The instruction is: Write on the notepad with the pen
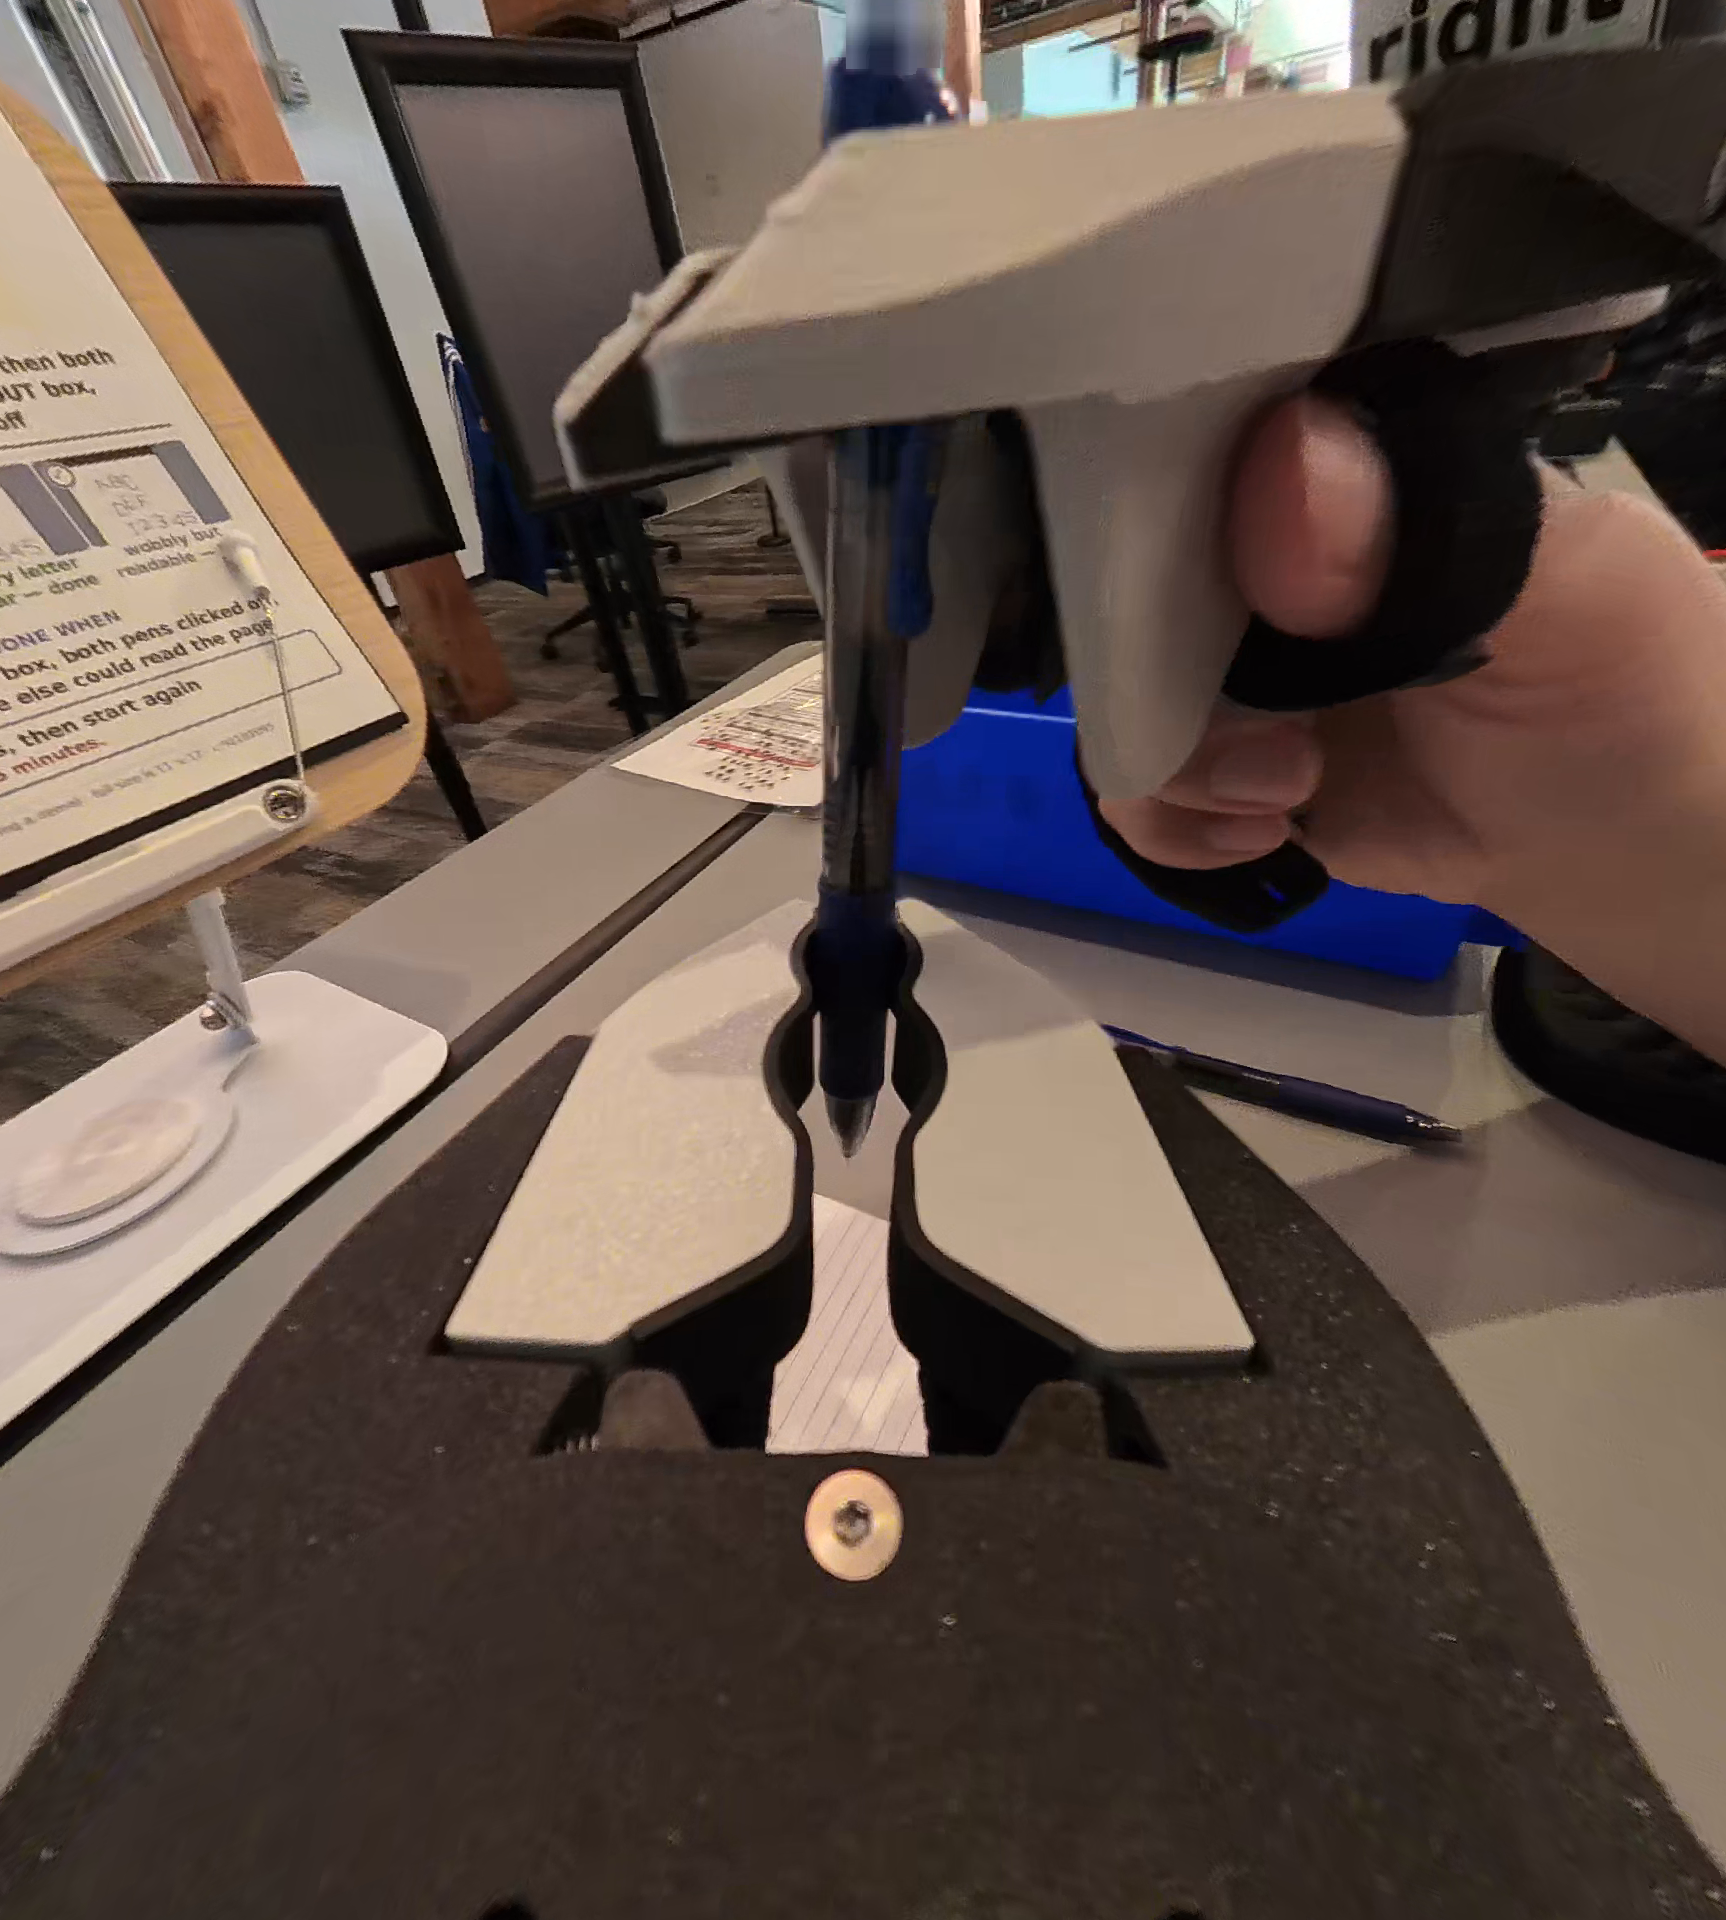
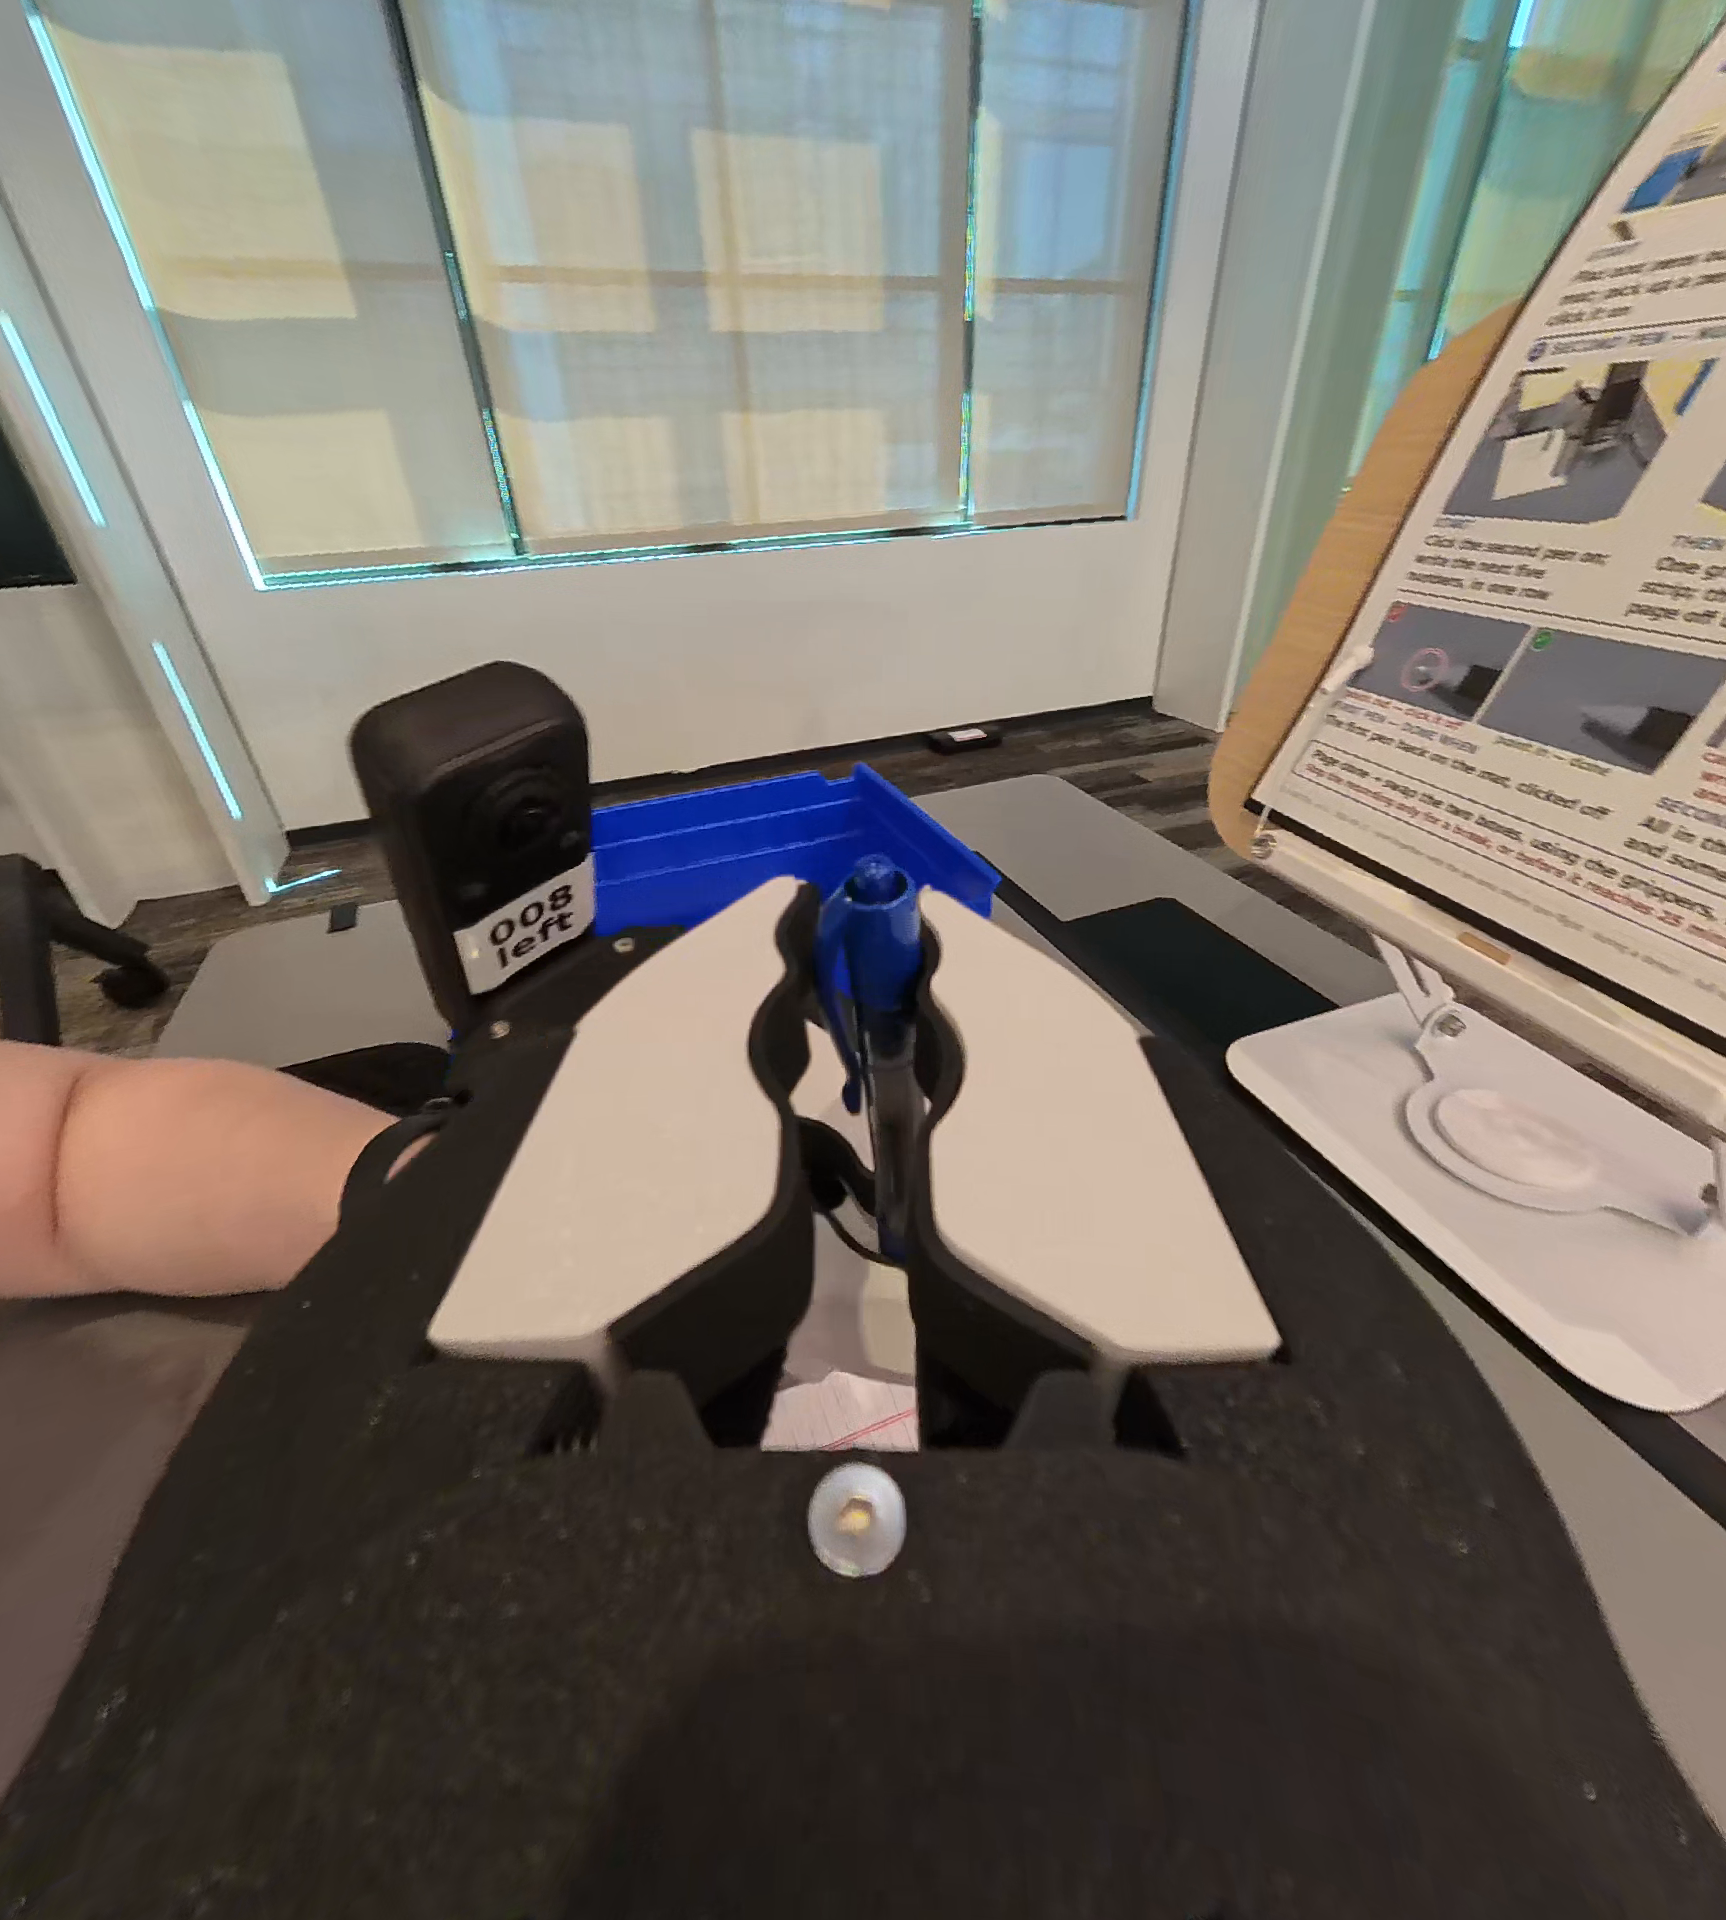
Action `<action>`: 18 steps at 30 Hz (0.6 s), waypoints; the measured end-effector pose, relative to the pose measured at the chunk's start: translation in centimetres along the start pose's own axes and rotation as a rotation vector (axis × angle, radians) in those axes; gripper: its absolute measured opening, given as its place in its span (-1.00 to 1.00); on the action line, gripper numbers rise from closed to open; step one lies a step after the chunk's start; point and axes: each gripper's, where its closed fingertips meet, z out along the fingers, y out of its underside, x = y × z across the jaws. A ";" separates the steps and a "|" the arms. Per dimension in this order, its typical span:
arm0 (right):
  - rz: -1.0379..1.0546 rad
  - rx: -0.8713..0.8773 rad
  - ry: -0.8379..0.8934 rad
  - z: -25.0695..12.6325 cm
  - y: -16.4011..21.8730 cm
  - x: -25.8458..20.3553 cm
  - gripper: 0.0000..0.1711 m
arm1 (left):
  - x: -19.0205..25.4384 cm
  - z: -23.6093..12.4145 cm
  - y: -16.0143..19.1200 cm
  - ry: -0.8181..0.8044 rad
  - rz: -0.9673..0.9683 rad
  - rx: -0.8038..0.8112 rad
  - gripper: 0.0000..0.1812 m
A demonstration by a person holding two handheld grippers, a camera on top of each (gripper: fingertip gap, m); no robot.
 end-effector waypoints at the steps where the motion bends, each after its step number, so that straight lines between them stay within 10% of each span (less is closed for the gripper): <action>1: -0.003 0.001 0.014 0.0 0.0 0.1 -0.86 | 0.0 0.0 0.0 -0.008 0.006 -0.002 -0.90; 18: -0.042 -0.078 -0.544 -3.2 0.3 -4.9 -0.88 | 6.7 -2.1 -1.0 0.621 -0.115 0.038 -0.79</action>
